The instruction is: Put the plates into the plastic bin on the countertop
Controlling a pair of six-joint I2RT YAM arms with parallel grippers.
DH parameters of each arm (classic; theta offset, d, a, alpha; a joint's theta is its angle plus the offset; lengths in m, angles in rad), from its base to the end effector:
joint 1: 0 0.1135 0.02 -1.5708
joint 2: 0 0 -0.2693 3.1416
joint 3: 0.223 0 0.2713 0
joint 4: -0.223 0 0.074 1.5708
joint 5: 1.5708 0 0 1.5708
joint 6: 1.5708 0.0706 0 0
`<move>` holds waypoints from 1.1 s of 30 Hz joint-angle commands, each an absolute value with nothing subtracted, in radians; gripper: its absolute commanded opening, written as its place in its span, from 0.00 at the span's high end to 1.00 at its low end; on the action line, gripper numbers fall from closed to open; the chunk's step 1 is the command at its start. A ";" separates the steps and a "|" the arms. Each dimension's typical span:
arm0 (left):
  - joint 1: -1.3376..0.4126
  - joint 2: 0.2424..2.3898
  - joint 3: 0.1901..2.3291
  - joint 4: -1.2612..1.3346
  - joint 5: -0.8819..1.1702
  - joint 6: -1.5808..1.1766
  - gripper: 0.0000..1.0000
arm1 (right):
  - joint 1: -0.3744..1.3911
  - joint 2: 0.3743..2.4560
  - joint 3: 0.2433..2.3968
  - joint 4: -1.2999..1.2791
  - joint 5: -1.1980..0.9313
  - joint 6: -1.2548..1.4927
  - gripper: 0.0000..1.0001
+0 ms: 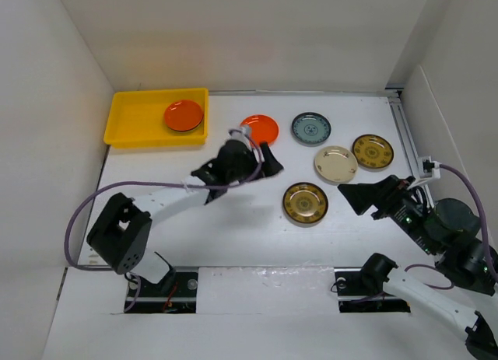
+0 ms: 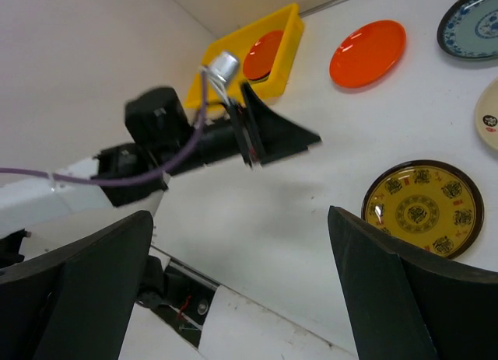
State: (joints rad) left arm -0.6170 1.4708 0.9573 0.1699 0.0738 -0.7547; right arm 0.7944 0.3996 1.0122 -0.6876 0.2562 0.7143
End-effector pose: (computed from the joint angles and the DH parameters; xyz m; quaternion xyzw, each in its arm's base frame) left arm 0.3143 -0.2293 0.2551 -0.0350 0.8165 -0.3878 0.4262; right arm 0.0799 0.0558 0.4088 0.0577 0.7300 0.3937 0.5557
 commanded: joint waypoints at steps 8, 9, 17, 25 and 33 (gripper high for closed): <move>-0.810 1.603 0.732 0.471 0.158 -0.755 0.00 | 0.805 0.345 1.081 -0.761 0.274 0.726 0.00; -0.810 1.633 0.732 0.471 0.170 -0.755 0.00 | 0.805 0.335 1.081 -0.761 0.275 0.726 0.00; -0.819 1.841 0.836 0.480 0.212 -0.744 0.16 | 0.805 0.334 1.020 -0.740 0.296 0.735 0.00; -0.819 1.959 0.920 0.442 0.183 -0.784 0.71 | 0.805 0.368 1.000 -0.721 0.288 0.755 0.00; -0.790 1.852 0.966 0.267 0.072 -0.744 1.00 | 0.805 0.390 0.989 -0.667 0.279 0.755 0.00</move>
